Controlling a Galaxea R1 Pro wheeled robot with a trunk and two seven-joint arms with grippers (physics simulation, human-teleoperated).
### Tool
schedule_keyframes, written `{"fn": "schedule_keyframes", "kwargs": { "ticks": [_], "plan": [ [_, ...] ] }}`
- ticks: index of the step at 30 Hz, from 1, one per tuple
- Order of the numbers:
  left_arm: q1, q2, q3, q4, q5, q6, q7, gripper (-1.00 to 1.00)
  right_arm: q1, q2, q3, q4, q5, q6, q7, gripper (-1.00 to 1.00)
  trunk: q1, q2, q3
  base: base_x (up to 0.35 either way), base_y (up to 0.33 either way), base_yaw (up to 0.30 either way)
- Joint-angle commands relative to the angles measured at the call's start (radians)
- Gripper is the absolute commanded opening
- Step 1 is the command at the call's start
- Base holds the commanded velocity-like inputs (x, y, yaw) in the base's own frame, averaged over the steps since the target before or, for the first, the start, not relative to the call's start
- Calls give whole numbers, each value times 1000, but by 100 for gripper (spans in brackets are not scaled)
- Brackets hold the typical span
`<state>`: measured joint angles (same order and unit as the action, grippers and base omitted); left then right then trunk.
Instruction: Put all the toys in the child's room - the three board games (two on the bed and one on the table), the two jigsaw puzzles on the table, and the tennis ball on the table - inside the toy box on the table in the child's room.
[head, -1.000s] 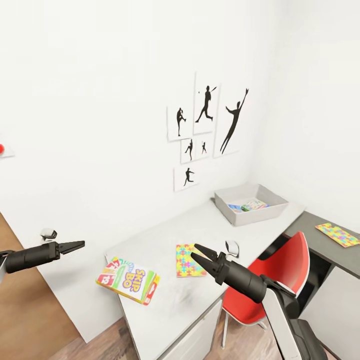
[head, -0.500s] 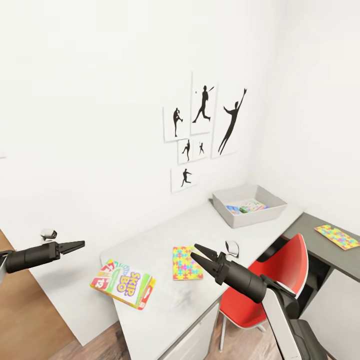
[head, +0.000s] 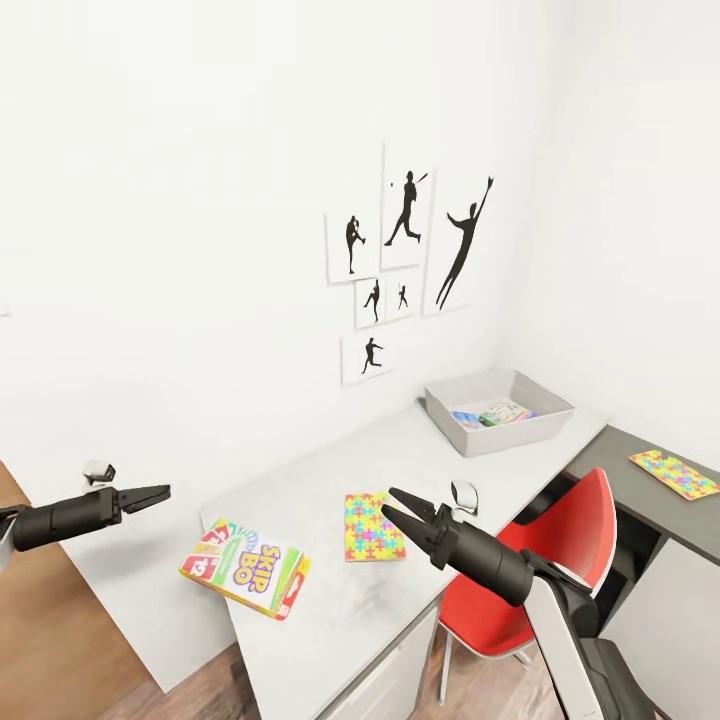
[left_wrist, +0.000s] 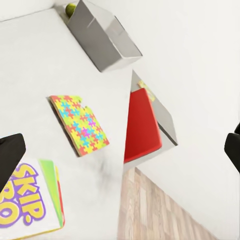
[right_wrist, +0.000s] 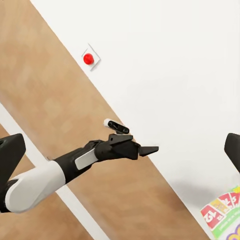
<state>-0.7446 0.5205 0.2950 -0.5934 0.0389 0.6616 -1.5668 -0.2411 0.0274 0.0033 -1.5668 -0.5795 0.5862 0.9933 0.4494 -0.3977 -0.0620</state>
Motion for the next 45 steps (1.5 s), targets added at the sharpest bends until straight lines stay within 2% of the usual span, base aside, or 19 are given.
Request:
{"fn": "schedule_keyframes", "kwargs": {
  "ticks": [1, 7, 10, 13, 14, 19, 30, 45],
  "plan": [
    [-1, 1, 0, 8, -1, 12, -4, 100, -1, 0, 0, 0, -7, 7, -1, 100, 1, -2, -2, 0, 0, 0],
    [-4, 2, -1, 89, -2, 44, -4, 100, -1, 0, -2, 0, -7, 7, 0, 100, 1, -2, -2, 0, 0, 0],
    [-7, 0, -5, 140, -11, 84, 4, 100, -1, 0, -5, 0, -8, 7, 2, 100, 1, -2, -2, 0, 0, 0],
    [-9, 0, -4, 157, -17, 105, 69, 100, -1, 0, -8, -1, -8, 7, 3, 100, 1, -2, -2, 0, 0, 0],
    [-9, 0, -2, 164, -20, 116, 117, 100, -1, 0, -10, -1, -8, 7, 3, 100, 1, -2, -2, 0, 0, 0],
    [-10, -2, 2, 174, -19, 142, 238, 100, -1, 0, -13, -1, -9, 6, 5, 100, 1, -2, -2, 0, 0, 0],
    [-12, -8, 5, 186, -16, 185, 382, 100, -1, -1, -15, -1, -10, 7, 5, 100, 1, -2, -2, 0, 0, 0],
    [-12, -10, 7, 187, -15, 187, 404, 100, -1, 0, -16, -5, -10, 7, -8, 100, 1, -2, -3, 0, 0, 0]
  ]
}}
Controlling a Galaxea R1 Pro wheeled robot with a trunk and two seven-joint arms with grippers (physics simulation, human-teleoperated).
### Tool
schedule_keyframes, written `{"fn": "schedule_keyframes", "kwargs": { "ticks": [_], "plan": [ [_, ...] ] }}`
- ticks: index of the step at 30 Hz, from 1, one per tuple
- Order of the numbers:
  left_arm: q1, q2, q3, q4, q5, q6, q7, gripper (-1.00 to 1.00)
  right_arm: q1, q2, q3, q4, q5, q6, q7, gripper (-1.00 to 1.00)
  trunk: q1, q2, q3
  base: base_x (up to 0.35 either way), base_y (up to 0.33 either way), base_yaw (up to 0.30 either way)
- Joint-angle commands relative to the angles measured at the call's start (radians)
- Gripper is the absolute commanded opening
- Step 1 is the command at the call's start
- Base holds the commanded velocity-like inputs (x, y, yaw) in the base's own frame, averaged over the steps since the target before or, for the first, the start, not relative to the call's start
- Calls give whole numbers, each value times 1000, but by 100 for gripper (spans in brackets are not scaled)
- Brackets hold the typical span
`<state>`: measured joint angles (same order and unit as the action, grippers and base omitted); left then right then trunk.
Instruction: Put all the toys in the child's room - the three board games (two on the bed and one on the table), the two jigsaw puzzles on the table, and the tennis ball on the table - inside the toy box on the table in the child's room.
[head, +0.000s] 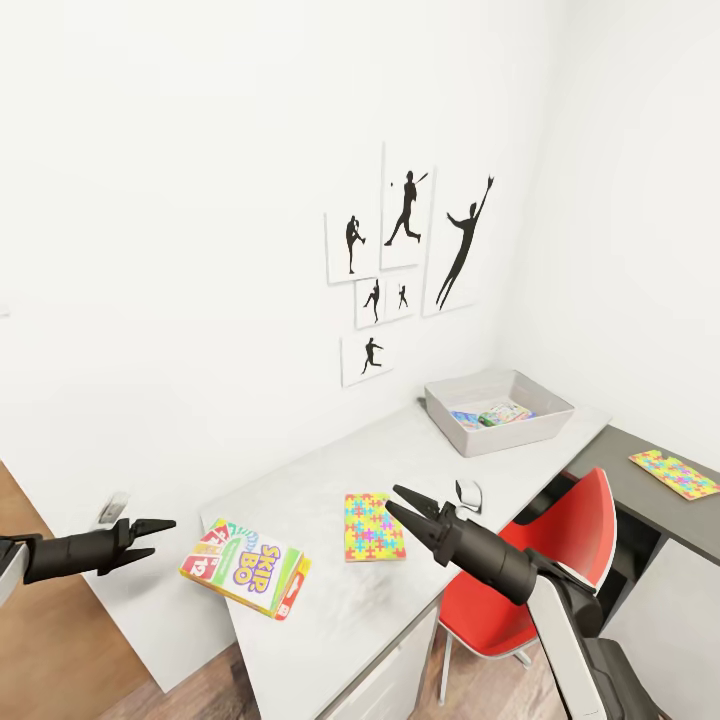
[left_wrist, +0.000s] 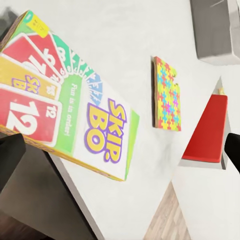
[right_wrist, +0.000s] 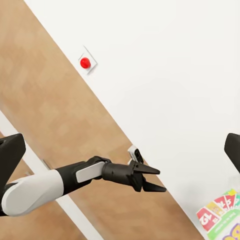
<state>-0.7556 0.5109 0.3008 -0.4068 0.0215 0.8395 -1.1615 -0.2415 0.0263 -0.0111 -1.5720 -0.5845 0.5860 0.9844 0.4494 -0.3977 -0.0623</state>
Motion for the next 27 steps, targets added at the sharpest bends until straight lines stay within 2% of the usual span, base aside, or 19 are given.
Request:
{"fn": "schedule_keyframes", "kwargs": {
  "ticks": [1, 27],
  "plan": [
    [-1, 0, 2, 0, 2, 9, -1, 100, -1, 1, -1, 1, -5, 7, 1, 100, 1, -2, -3, 0, 0, 0],
    [-1, -3, 2, 0, 3, 9, -1, 100, -1, 1, -1, 2, -7, 14, -1, 100, 1, -2, -42, 0, 0, 0]
  ]
}}
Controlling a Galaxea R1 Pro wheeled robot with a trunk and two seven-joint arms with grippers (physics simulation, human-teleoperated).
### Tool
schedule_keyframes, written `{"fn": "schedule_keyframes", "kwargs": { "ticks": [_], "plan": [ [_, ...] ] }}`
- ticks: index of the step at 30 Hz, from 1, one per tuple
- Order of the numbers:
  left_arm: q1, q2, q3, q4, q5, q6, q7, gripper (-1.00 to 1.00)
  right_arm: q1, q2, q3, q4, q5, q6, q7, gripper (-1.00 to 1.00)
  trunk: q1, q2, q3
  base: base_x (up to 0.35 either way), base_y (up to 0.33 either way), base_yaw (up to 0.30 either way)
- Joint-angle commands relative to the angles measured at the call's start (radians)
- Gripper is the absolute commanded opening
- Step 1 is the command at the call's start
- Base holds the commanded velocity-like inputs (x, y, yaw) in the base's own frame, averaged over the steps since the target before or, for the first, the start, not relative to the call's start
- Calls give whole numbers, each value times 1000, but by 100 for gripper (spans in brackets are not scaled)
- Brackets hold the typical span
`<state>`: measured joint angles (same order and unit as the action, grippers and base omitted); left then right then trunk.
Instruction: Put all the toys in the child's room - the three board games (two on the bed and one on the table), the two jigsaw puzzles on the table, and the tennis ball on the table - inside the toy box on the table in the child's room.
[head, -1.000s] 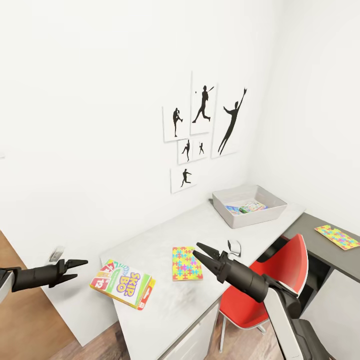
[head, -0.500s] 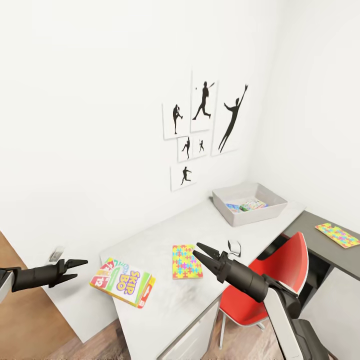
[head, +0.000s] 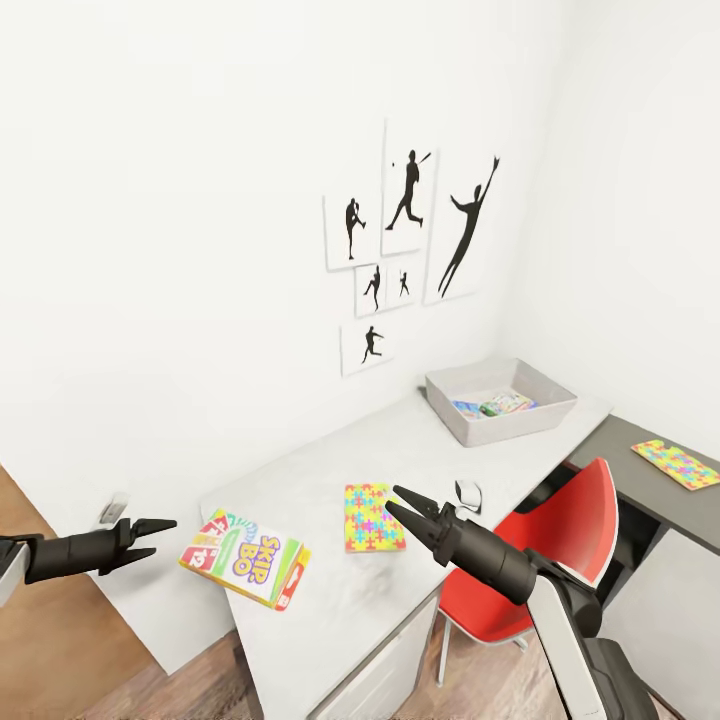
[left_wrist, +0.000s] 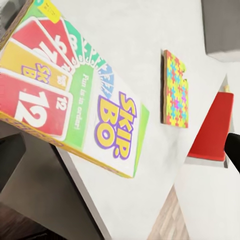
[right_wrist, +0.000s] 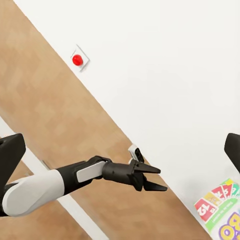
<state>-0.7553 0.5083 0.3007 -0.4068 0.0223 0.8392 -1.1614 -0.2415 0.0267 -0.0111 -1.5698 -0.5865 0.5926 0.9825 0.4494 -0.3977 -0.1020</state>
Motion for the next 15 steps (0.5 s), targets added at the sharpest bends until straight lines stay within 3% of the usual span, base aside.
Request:
{"fn": "schedule_keyframes", "kwargs": {
  "ticks": [1, 15],
  "plan": [
    [-1, 0, 2, 0, 2, 9, -1, 100, -1, 0, -1, -1, -5, 8, 1, 100, 1, -2, -4, 0, 0, 0],
    [-1, -13, 1, 0, 2, 8, -1, 100, -1, -1, -7, -10, -35, 49, 28, 100, 1, -2, -27, 0, 0, 0]
  ]
}}
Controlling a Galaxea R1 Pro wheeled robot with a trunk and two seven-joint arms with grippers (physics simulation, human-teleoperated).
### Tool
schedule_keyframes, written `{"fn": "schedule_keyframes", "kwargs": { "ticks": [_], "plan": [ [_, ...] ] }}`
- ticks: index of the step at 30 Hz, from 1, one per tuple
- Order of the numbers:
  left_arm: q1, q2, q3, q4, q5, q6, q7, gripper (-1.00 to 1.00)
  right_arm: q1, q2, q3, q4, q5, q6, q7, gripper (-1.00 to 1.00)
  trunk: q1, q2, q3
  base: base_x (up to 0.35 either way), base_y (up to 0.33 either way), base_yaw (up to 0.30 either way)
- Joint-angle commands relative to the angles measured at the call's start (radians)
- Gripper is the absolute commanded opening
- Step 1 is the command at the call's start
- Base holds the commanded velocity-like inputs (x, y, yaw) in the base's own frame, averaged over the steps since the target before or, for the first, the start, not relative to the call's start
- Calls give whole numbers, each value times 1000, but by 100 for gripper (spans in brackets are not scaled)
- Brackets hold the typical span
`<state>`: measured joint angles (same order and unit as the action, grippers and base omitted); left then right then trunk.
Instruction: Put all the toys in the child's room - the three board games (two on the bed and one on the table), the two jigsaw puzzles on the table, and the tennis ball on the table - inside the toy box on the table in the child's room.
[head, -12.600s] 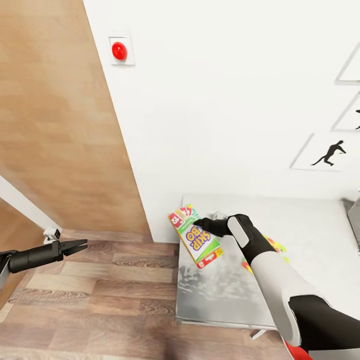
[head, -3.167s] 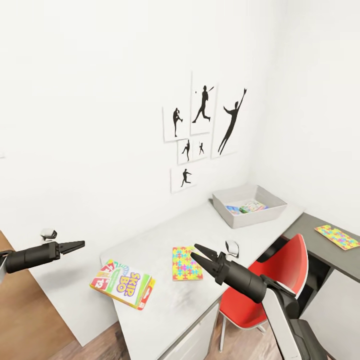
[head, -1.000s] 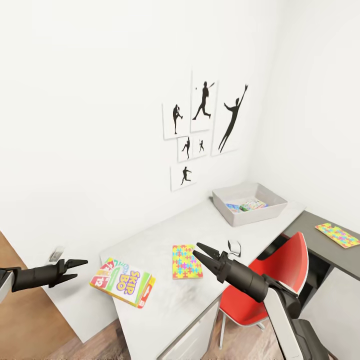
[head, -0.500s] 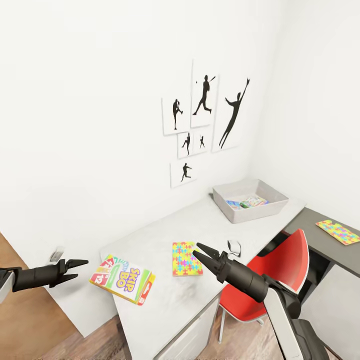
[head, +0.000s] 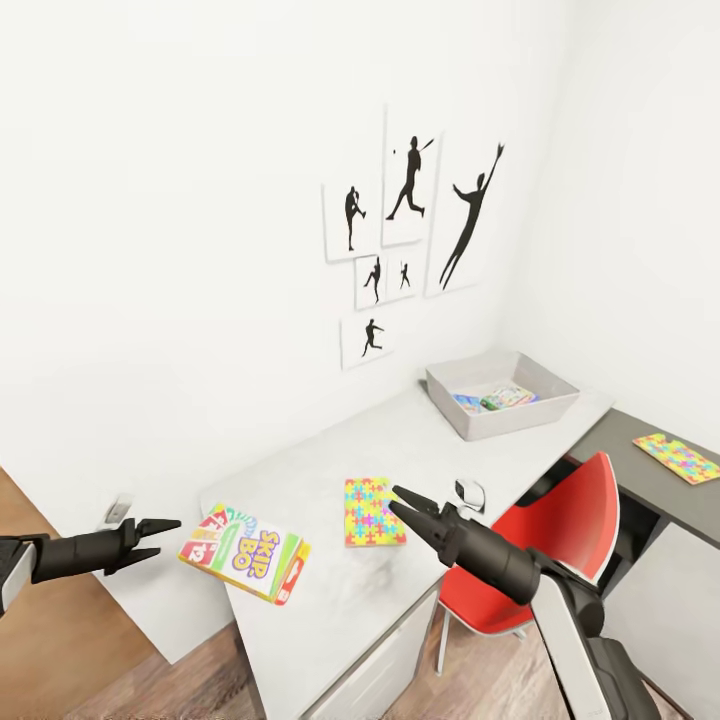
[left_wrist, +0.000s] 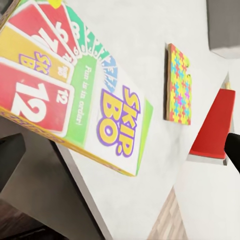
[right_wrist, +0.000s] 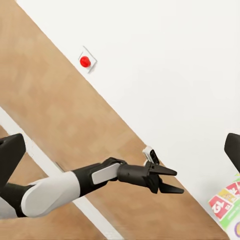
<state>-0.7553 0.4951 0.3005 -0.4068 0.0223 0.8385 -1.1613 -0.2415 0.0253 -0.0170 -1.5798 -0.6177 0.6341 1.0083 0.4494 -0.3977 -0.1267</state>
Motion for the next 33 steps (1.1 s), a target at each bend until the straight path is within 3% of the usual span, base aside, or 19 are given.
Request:
{"fn": "schedule_keyframes", "kwargs": {
  "ticks": [1, 5, 10, 33],
  "plan": [
    [-1, 0, 2, 0, 2, 9, -1, 100, -1, 1, -6, 0, -7, 11, 9, 100, 1, -2, -4, 0, 0, 0],
    [-1, -1, 2, 0, 2, 8, -1, 100, -1, 1, -63, 0, -21, 31, 49, 100, 1, -2, -10, 0, 0, 0],
    [-2, -1, 2, 0, 2, 8, -1, 100, -1, 2, -100, 0, -25, 48, 68, 100, 1, -2, -19, 0, 0, 0],
    [-2, 0, 3, 0, 2, 10, -1, 100, 0, 3, -105, 0, -25, 54, 72, 100, 1, -2, -56, 0, 0, 0]
  ]
}}
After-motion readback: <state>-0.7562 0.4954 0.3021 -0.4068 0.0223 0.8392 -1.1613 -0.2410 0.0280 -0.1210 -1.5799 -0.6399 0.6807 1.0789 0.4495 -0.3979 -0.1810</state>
